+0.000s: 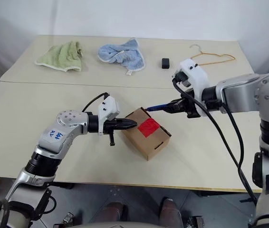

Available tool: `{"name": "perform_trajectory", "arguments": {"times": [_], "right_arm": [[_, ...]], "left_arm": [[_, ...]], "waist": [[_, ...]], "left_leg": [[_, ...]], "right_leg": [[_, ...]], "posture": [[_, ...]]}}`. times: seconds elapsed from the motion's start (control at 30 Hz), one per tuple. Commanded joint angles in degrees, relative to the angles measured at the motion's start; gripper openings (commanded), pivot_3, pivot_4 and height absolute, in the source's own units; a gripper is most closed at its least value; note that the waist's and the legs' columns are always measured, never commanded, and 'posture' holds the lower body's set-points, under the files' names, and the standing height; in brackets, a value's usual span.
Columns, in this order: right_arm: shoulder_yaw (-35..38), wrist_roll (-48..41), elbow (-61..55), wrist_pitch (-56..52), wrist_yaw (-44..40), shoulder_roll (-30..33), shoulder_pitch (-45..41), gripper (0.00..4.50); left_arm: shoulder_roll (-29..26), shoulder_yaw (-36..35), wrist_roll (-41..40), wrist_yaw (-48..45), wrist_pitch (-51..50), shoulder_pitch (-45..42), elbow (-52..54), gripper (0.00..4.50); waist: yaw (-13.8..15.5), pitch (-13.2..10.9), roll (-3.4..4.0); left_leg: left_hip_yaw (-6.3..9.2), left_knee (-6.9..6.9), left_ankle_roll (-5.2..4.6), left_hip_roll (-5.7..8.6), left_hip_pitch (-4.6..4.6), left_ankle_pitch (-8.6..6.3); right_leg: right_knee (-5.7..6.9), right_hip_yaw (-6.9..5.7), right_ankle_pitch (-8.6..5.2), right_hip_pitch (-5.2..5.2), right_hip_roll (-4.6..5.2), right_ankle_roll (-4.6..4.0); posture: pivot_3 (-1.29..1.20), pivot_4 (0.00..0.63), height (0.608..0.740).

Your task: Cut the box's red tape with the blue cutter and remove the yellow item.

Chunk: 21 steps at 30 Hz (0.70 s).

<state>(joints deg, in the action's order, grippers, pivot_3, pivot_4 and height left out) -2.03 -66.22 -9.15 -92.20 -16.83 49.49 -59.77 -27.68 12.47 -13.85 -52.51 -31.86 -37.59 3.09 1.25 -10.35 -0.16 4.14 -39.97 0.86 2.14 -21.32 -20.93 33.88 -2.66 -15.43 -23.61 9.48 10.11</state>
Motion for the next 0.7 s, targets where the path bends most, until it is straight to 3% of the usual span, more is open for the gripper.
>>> {"name": "perform_trajectory", "arguments": {"times": [0.03,0.47,0.7], "right_arm": [[1.21,1.33,-2.53,-0.30,-1.04,-0.37,0.58,0.17],[-0.46,1.01,-3.44,-0.30,-3.77,0.17,1.81,0.17],[-5.64,-2.22,-1.35,-0.30,-4.07,2.33,-2.19,0.17]], "left_arm": [[-0.16,1.05,0.52,-0.08,-0.61,0.46,1.12,0.00],[-0.25,1.80,1.45,-0.15,-0.76,0.18,1.49,0.00],[0.53,4.41,4.19,1.97,-1.52,-0.74,1.37,0.00]], "waist": [[-0.03,0.00,0.00],[-0.04,0.00,0.00],[-0.04,0.00,0.00]], "left_leg": [[0.00,0.00,0.00,0.00,0.00,0.00],[0.00,0.00,0.00,0.00,0.00,0.00],[0.00,0.00,0.00,0.00,0.02,0.00]], "right_leg": [[0.00,0.00,0.00,0.00,0.00,0.00],[0.00,0.00,0.00,0.00,0.00,0.00],[0.00,0.00,0.00,0.01,0.00,0.00]], "posture": [[0.00,0.150,0.740],[0.00,0.150,0.740],[0.00,0.150,0.740]]}}
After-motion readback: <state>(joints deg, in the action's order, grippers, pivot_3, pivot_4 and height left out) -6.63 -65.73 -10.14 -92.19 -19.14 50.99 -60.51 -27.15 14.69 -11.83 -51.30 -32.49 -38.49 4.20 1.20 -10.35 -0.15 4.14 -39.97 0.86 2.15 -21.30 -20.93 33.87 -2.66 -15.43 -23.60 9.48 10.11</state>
